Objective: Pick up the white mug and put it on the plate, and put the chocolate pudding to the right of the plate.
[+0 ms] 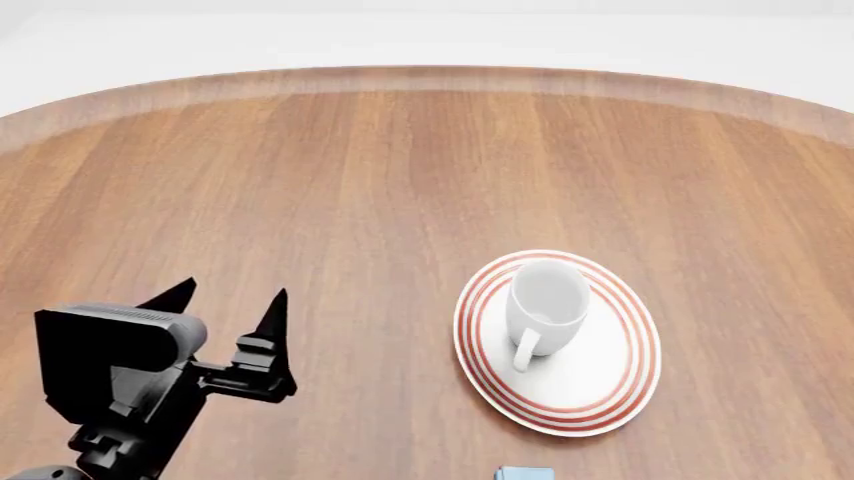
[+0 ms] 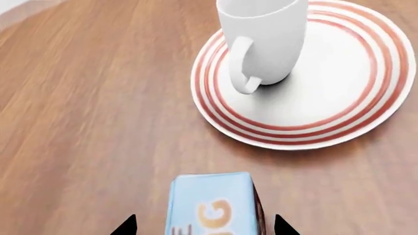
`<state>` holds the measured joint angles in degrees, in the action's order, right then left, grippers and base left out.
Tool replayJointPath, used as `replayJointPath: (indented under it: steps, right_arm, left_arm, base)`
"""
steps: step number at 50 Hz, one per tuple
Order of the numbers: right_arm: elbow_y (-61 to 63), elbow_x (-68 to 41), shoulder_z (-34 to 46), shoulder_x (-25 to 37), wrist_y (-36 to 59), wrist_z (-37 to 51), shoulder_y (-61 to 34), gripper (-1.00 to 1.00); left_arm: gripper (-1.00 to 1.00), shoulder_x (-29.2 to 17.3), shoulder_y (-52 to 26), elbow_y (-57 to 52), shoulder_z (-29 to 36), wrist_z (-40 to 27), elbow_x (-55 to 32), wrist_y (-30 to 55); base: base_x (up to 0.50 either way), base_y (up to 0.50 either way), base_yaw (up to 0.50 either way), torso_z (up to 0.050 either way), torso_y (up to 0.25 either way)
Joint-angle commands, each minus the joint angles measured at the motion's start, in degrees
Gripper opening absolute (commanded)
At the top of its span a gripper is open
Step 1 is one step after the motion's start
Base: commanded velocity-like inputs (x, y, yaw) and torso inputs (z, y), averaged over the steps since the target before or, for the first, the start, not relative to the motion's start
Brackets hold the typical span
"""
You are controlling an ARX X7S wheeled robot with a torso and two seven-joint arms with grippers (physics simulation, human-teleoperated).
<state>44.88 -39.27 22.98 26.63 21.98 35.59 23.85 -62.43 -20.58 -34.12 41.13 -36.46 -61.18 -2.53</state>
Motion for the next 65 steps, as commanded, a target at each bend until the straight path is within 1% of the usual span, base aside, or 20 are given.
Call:
replayJointPath:
  steps: [1, 38, 64, 65]
  right_arm:
    - [2.0, -0.3, -0.5, -0.3, 2.8, -0.1, -0.8, 1.0]
    - [0.4, -0.3, 1.6, 1.4, 4.3, 0.0, -0.3, 1.0]
    - [-2.3, -0.3, 2.2, 2.1, 3.6, -0.7, 0.3, 1.0]
    - [-2.3, 0.5, 2.7, 2.2, 3.6, -0.8, 0.3, -1.0]
  left_arm:
    - [1.0, 1.4, 0.2, -0.3, -1.5, 1.2, 0.3, 0.6]
    - [1.0, 3.1, 0.6, 1.3, -1.1, 2.0, 0.3, 0.8]
    - [1.0, 3.7, 1.2, 2.4, -1.2, 2.8, -0.4, 0.2]
    - [1.0, 3.7, 1.2, 2.3, -1.2, 2.8, -0.4, 0.2]
  base:
    - [0.0, 0.0, 0.0, 0.0, 0.0]
    - [0.0, 0.0, 0.0, 0.0, 0.0]
    - [0.0, 0.0, 0.0, 0.0, 0.0]
    - [0.0, 0.0, 0.0, 0.0, 0.0]
